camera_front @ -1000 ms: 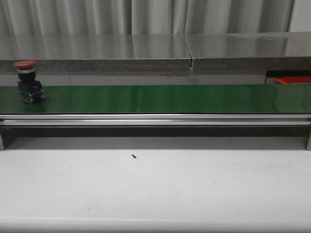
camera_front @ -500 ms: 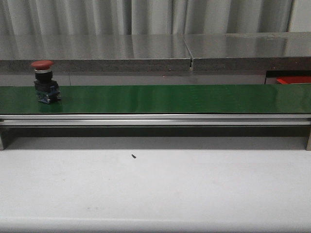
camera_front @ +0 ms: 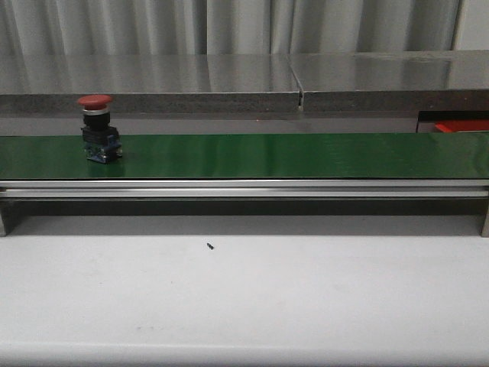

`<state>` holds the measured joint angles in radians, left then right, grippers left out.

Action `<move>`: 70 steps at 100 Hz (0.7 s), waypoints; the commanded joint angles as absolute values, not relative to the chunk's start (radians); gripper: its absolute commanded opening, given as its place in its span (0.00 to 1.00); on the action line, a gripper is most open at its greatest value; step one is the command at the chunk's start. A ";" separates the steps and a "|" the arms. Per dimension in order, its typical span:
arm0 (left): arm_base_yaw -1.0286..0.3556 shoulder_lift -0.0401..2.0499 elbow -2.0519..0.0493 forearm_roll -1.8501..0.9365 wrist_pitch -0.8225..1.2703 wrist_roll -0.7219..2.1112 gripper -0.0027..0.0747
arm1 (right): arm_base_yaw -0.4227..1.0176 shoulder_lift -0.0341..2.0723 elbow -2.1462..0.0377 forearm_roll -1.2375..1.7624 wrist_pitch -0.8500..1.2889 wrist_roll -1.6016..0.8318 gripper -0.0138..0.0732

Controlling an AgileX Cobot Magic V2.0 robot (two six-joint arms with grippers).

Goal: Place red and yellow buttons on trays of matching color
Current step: 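Move the left gripper to a yellow push button and grasp it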

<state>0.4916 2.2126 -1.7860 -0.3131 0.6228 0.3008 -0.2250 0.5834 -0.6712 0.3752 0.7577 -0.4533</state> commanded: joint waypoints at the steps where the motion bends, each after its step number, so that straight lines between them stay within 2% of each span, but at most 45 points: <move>1: 0.493 2.154 -1.819 -0.331 0.596 0.285 0.40 | -0.224 0.582 -0.697 0.387 0.702 -0.459 0.08; 16: 0.493 2.154 -1.819 -0.331 0.623 0.285 0.13 | -0.224 0.582 -0.697 0.387 0.702 -0.459 0.08; 30: 0.493 2.139 -1.819 -0.334 0.645 0.285 0.01 | -0.224 0.582 -0.697 0.387 0.702 -0.459 0.08; 70: 0.493 1.982 -1.819 -0.444 0.715 0.285 0.01 | -0.224 0.582 -0.697 0.387 0.702 -0.459 0.08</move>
